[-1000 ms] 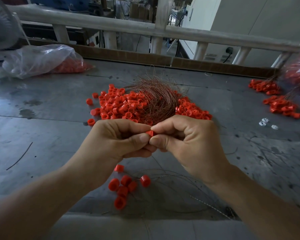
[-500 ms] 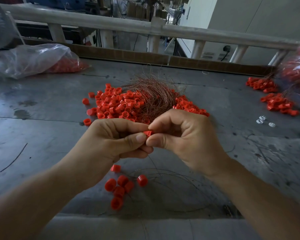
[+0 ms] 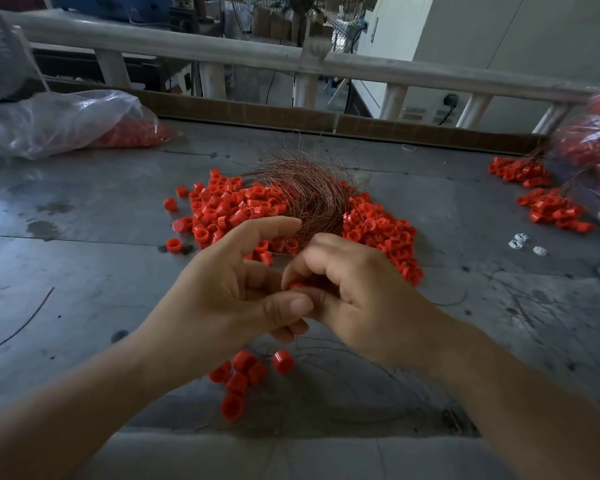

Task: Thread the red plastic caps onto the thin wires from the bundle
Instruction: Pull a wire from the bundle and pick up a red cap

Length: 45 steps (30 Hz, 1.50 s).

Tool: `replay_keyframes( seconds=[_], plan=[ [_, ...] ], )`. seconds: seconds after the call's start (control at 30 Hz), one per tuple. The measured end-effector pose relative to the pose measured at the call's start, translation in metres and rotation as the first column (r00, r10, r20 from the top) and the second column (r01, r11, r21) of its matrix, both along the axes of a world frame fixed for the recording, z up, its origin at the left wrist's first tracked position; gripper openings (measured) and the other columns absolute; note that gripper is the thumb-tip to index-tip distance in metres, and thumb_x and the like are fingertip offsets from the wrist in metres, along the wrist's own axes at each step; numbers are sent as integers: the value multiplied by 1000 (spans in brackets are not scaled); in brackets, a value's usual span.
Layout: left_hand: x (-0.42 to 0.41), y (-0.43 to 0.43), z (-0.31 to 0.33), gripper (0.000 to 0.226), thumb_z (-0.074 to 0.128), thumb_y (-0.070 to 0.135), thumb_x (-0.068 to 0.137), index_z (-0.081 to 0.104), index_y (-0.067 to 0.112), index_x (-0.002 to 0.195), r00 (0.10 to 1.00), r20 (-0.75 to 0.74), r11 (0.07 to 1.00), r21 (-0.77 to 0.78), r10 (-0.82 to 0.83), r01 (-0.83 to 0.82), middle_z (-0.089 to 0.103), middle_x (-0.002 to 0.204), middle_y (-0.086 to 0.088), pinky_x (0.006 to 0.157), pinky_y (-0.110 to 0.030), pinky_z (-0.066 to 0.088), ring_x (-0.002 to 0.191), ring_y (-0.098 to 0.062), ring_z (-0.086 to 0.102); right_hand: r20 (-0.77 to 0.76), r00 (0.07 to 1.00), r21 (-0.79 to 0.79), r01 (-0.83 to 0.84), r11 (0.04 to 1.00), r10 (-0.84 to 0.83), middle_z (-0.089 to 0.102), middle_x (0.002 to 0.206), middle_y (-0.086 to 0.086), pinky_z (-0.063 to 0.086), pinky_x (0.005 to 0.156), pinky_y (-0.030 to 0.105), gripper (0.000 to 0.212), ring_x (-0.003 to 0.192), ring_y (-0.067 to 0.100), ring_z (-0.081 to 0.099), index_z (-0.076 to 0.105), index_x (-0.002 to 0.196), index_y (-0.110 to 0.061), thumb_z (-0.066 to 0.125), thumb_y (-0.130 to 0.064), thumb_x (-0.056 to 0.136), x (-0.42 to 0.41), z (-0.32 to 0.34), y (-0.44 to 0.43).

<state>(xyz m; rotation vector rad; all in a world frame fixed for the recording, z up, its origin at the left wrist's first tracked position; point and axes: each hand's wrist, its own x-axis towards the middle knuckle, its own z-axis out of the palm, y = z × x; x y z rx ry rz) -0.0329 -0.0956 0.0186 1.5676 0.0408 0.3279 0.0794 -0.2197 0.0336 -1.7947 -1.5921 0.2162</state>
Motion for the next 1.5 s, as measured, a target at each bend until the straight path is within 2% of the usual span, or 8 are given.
replay_keyframes(
  seconds=[0.27, 0.5, 0.6, 0.7, 0.97, 1.27, 1.4, 1.5],
  plan=[
    [-5, -4, 6, 60, 82, 45, 52, 59, 44, 108, 999, 33, 999, -41, -10, 11, 69, 68, -15, 52, -26, 54, 59, -28, 68, -46, 999, 46, 10, 999, -8, 48, 77, -18, 41, 66, 10, 3, 71, -4, 48, 63, 80, -10, 61, -11, 79, -5, 0, -1],
    [-1, 3, 9, 55, 84, 44, 52, 69, 24, 101, 994, -48, 969, -231, -101, 87, 70, 73, -15, 53, -26, 54, 63, -28, 69, -315, 949, 65, 6, 998, 15, 56, 74, -14, 47, 67, 13, 14, 72, 3, 57, 66, 83, -28, 67, -34, 70, 6, 0, -1],
    [1, 6, 9, 55, 88, 39, 44, 71, 23, 95, 995, -63, 965, -258, -71, 53, 70, 72, -16, 52, -24, 54, 63, -27, 69, -443, 896, 75, -9, 997, 41, 63, 76, -8, 54, 72, 24, 28, 74, 11, 63, 66, 89, -29, 69, -32, 61, 11, -1, -2],
    [2, 7, 9, 58, 90, 37, 38, 73, 22, 92, 997, -66, 957, -291, -27, 7, 70, 72, -17, 50, -23, 54, 61, -26, 69, -518, 851, 105, -33, 994, 84, 69, 78, -6, 53, 73, 21, 23, 79, 10, 67, 68, 85, -27, 69, -23, 62, 15, 1, -2],
    [3, 8, 10, 57, 89, 33, 41, 72, 21, 94, 997, -62, 947, -319, -49, 27, 70, 76, -18, 52, -22, 54, 65, -28, 70, -466, 883, 89, -17, 996, 57, 69, 76, 0, 52, 63, 20, 12, 71, 13, 64, 69, 84, -20, 62, -22, 75, 16, 1, -2],
    [4, 9, 9, 52, 88, 31, 46, 72, 20, 94, 995, -71, 947, -319, -66, 40, 71, 80, -19, 53, -22, 54, 66, -26, 70, -500, 866, 52, 8, 999, 19, 69, 78, 3, 52, 63, 21, 19, 71, 13, 65, 68, 87, -16, 58, -29, 78, 19, 0, -2],
    [6, 9, 11, 24, 67, 15, 63, 75, 16, 85, 996, -84, 924, -383, -16, -18, 71, 73, -17, 49, -20, 53, 60, -20, 69, -534, 846, 1, 11, 1000, -9, 68, 72, -5, 51, 60, 19, 21, 66, 8, 64, 67, 86, -15, 55, -31, 76, 22, 0, -2],
    [8, 10, 10, 23, 57, 11, 65, 76, 11, 77, 992, -119, 918, -388, 41, -84, 71, 70, -15, 47, -18, 53, 57, -17, 69, -533, 845, -34, 24, 999, -39, 67, 69, -3, 49, 57, 18, 22, 63, 8, 64, 66, 84, -15, 54, -31, 74, 24, 3, -3]
  ],
)
